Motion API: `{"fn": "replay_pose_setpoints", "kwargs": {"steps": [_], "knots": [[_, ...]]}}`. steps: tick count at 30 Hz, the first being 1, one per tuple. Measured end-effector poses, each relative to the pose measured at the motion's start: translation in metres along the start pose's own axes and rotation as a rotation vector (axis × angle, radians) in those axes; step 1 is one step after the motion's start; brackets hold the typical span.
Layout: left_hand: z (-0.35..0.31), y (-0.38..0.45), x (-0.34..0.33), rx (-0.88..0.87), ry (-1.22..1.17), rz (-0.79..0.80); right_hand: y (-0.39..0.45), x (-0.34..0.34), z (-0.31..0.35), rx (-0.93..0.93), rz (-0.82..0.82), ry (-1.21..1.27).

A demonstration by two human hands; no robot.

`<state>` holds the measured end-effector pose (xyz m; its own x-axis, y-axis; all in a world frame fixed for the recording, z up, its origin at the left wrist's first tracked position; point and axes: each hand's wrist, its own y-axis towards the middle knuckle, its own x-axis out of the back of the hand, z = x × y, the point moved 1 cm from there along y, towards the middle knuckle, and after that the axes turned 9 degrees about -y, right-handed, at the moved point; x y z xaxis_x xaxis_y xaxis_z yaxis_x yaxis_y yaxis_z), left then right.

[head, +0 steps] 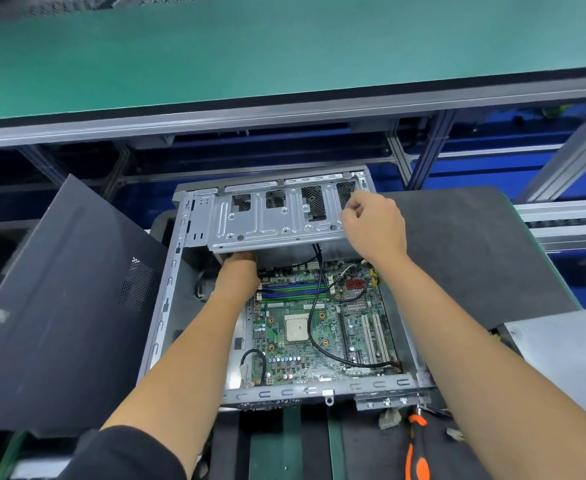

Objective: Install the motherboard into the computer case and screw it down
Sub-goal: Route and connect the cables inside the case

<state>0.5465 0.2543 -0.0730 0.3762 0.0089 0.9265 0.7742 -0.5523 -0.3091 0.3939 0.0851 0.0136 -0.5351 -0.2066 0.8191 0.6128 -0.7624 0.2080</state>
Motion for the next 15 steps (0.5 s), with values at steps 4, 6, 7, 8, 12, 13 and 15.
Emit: {"fn": "replay_pose_setpoints", "kwargs": {"steps": [4, 6, 7, 8, 12, 13, 15], "knots": [[-0.014, -0.015, 0.011, -0.11, 0.052, -0.031, -0.001, 0.0, 0.001, -0.001, 0.004, -0.003], [-0.03, -0.022, 0.016, -0.247, 0.014, -0.064, -0.001, 0.001, 0.001, -0.006, 0.005, -0.005], [-0.039, -0.027, 0.016, -0.328, -0.06, -0.031, -0.001, 0.0, 0.001, -0.008, 0.003, -0.004], [-0.047, -0.03, 0.014, -0.405, -0.139, 0.041, 0.0, 0.001, 0.001, -0.009, 0.002, -0.004], [-0.063, -0.039, -0.002, -0.521, -0.162, 0.305, 0.0, 0.001, 0.001, -0.028, -0.004, 0.001], [-0.062, -0.038, -0.003, -0.513, -0.182, 0.32, 0.0, 0.0, 0.0, -0.031, -0.004, 0.002], [-0.056, -0.037, -0.003, -0.529, -0.245, 0.387, 0.0, 0.0, 0.0, -0.038, -0.004, 0.01]]}}
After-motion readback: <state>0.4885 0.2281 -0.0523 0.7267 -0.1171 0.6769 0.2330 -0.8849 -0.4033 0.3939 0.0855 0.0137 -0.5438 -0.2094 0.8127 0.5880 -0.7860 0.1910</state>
